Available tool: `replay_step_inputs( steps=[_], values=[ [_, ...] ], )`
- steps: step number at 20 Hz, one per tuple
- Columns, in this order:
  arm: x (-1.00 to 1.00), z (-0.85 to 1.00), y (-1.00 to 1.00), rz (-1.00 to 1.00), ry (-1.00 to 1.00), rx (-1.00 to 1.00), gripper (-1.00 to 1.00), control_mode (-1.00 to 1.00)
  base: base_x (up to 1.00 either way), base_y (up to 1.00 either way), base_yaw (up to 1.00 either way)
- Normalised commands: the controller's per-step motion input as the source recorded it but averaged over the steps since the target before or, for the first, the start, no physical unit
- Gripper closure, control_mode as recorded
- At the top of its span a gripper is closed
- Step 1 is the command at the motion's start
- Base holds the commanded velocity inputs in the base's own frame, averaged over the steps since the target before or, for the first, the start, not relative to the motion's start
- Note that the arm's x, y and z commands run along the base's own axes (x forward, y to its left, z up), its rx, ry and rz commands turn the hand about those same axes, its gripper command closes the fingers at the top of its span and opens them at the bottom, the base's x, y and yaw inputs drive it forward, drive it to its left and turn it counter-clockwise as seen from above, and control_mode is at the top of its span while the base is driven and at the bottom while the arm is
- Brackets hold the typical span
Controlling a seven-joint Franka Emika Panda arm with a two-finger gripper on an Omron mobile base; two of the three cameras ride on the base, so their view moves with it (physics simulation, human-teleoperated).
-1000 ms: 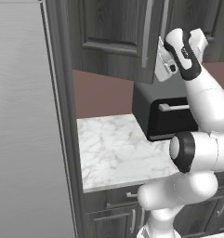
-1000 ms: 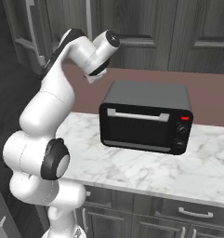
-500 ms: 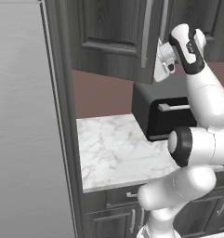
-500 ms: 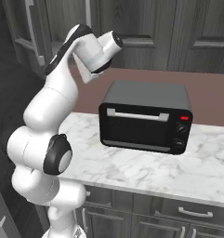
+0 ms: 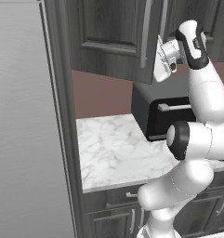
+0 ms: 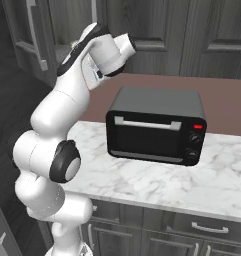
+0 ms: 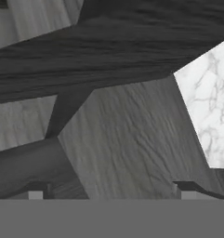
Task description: Move the bowls from the cabinet to the plates on the dining table.
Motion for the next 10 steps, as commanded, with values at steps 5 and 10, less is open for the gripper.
replay_step_inputs(
  steps=[5, 10],
  values=[
    [-0.49, -0.01, 0.47, 0.15, 0.00, 0.05, -1.00, -1.00, 0.00, 0.00, 0.00],
    [-0.67, 0.00, 0.61, 0.03, -0.02, 0.05, -1.00, -1.00, 0.00, 0.00, 0.00]
  ],
)
